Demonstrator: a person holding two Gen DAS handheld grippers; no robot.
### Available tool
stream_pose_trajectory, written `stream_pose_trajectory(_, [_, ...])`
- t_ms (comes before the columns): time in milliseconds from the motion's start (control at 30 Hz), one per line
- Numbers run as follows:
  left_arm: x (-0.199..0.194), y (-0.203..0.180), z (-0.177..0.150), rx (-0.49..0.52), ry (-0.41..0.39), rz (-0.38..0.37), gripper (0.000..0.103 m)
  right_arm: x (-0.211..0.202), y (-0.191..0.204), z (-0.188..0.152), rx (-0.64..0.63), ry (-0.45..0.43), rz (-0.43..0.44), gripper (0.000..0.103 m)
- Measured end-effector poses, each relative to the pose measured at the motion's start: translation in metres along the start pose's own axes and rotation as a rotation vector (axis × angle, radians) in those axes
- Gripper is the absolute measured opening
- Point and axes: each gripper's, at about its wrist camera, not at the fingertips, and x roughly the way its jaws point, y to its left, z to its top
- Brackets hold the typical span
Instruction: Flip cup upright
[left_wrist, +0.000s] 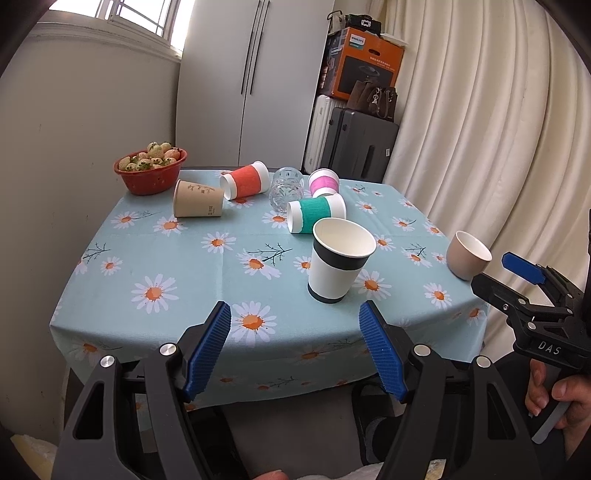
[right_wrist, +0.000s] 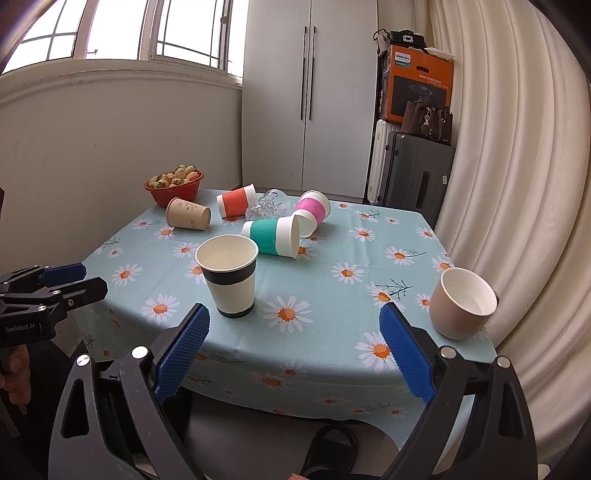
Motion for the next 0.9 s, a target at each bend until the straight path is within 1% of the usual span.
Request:
stream_pose_trajectory(533, [0.0053, -0.0082, -0.0008, 0.026, 0.009, 0.011, 0.071, 0.0032, 0.0024, -0.0003, 0.0, 0.013, 0.017, 0.092])
stream_pose_trajectory(900, [0.0061, -0.0049, -0.0013, 0.012, 0.012, 0.014, 0.071, 0.0038, 0.003, -0.0007, 0.0, 0.015, 0.015, 0.092])
